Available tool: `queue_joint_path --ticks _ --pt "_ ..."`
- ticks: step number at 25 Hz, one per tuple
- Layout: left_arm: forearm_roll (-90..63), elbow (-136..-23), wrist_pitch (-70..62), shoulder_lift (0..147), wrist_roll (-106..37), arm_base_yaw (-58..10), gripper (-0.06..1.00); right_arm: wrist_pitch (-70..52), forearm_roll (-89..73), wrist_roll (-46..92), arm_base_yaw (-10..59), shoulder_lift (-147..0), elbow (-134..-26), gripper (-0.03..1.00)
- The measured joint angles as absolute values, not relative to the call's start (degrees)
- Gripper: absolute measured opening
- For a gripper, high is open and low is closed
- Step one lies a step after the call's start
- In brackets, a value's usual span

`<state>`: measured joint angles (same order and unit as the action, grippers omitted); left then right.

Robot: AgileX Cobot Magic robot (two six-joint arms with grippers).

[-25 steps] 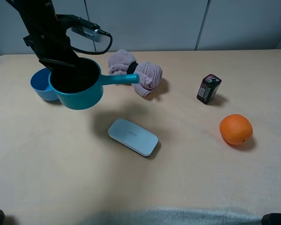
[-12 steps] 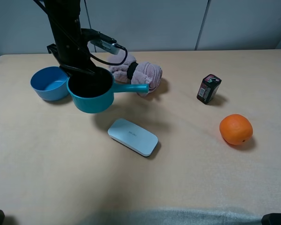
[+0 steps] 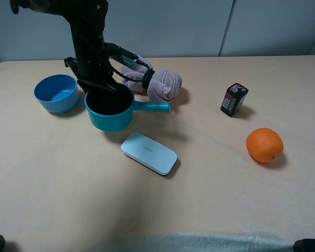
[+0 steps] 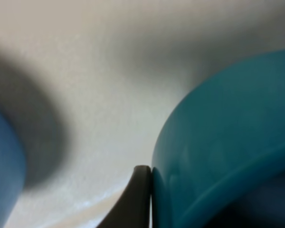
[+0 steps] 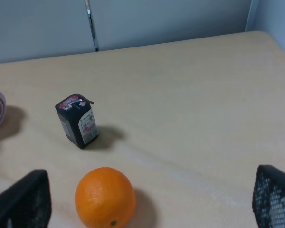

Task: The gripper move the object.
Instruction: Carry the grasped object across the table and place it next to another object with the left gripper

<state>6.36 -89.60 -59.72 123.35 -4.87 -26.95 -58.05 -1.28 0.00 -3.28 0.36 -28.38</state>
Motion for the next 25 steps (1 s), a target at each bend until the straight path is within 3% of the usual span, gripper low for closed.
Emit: queue_joint_path --ticks 25 --pt "6.53 -92.13 -56.41 125.63 -4.11 -32.4 0.04 -58.05 -1.28 0.0 -3.28 0.36 -28.38 0.67"
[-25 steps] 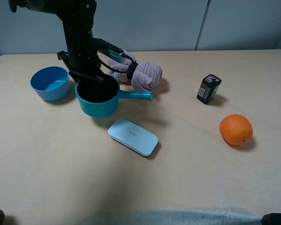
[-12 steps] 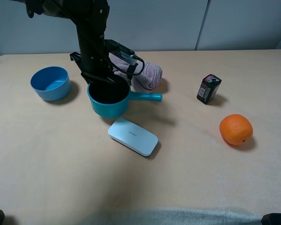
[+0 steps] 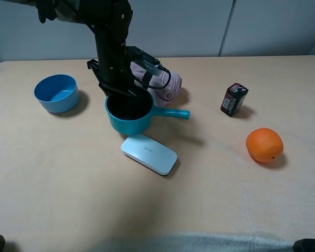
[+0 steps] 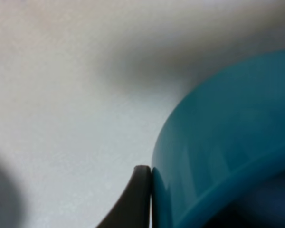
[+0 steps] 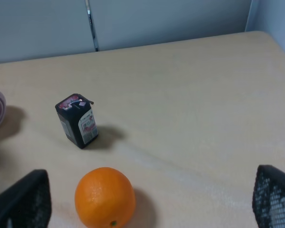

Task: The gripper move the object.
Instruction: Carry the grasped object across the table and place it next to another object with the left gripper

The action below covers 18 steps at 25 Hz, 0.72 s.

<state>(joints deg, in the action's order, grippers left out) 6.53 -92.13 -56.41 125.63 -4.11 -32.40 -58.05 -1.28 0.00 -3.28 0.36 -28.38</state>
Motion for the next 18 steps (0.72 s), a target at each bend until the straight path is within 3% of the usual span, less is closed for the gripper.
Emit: queue_joint_path --ticks 18 --pt "6.34 -93.08 -54.98 126.89 -4.11 -34.06 0.04 -58.05 -1.28 0.0 -3.28 0.36 -28.38 0.67"
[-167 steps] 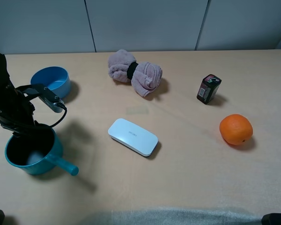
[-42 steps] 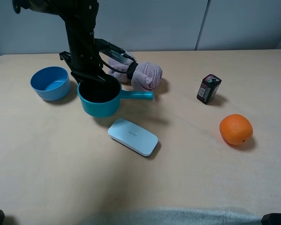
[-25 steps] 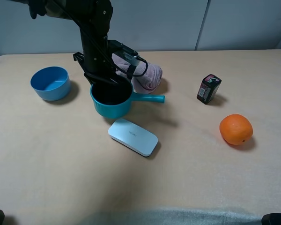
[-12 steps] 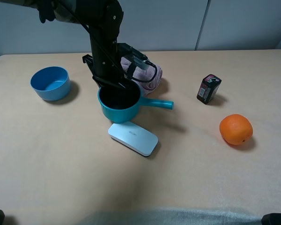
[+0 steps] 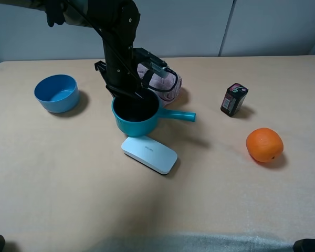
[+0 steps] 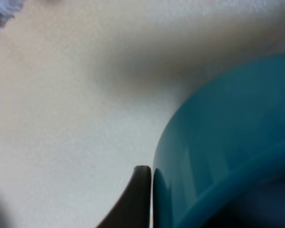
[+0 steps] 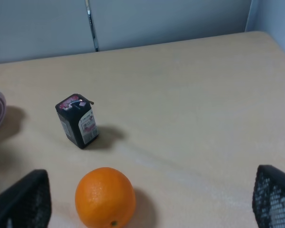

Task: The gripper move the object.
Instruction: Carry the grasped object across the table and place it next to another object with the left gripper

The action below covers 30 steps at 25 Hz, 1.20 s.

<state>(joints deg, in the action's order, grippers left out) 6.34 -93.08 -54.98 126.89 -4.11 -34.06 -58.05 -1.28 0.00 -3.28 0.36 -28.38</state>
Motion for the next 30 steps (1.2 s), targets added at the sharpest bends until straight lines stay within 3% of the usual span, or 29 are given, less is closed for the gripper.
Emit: queue_joint_path --ticks 19,30 --pt "9.07 -93.08 -52.29 127.65 -4.11 -34.06 0.04 -58.05 -1.28 0.0 -3.28 0.36 -28.38 0.67" --pt "9.07 -93.08 -52.18 127.65 -4.11 -34.06 0.14 -58.05 -1.28 0.0 -3.28 0.36 -28.38 0.67"
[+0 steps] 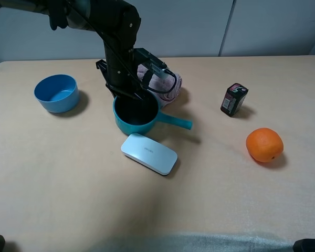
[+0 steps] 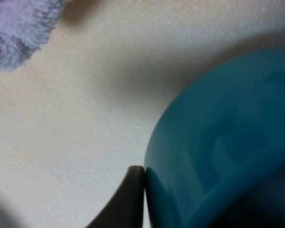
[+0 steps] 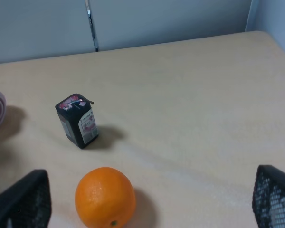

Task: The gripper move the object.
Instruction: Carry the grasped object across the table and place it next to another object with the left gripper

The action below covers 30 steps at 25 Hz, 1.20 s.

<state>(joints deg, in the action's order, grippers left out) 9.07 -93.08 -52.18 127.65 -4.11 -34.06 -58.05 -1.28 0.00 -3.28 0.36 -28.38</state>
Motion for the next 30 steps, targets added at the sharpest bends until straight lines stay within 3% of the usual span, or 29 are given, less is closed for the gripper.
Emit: queue_joint_path --ticks 14,30 --pt "9.07 -93.08 -51.16 127.65 -4.06 -34.06 0.54 -58.05 -1.28 0.0 -3.28 0.36 -28.38 0.67" --pt "9.02 -93.08 -49.65 127.65 -1.62 -34.06 0.84 -58.05 -1.28 0.0 -3.28 0.36 -28.38 0.67"
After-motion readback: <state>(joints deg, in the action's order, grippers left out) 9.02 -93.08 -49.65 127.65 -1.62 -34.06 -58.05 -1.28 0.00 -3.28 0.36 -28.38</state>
